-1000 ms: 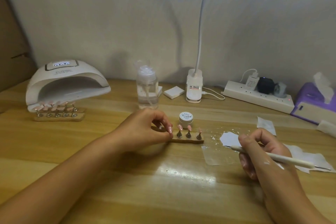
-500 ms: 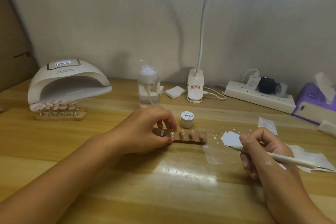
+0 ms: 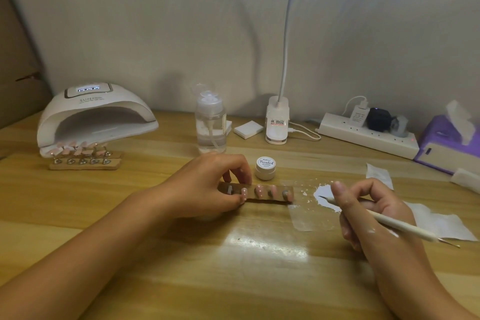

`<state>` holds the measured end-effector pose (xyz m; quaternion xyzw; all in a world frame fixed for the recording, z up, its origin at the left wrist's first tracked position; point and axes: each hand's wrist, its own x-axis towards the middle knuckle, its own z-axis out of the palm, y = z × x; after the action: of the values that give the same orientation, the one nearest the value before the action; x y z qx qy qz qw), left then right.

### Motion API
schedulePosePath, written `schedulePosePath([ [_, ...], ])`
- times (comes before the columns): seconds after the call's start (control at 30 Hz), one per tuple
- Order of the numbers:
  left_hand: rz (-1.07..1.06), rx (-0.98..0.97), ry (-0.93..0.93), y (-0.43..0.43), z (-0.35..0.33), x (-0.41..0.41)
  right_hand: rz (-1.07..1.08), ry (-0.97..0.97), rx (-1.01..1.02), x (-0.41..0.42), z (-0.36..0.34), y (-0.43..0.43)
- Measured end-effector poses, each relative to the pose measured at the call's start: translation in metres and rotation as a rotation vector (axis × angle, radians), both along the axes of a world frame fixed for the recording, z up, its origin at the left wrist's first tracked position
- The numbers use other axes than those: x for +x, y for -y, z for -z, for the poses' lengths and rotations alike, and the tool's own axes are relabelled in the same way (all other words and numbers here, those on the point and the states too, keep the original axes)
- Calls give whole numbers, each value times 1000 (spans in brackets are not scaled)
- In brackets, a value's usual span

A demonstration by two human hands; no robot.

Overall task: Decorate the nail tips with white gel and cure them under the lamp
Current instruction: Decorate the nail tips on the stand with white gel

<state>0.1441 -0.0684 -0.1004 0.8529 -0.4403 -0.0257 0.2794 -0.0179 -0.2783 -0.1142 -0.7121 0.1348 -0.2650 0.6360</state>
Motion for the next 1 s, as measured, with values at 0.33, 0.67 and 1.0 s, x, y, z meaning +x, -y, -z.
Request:
schedulePosePath([
  [0.33,-14,-2,-48,2,2,-1,-52,28,-83,-3,-2,-3],
  [0.67,0,-55,-130,2,3,-1,26,131,-721,-4,7,-11],
  [1.0,-5,-51,-176,4,4,1,-88,112,-660,10,-4,-21],
])
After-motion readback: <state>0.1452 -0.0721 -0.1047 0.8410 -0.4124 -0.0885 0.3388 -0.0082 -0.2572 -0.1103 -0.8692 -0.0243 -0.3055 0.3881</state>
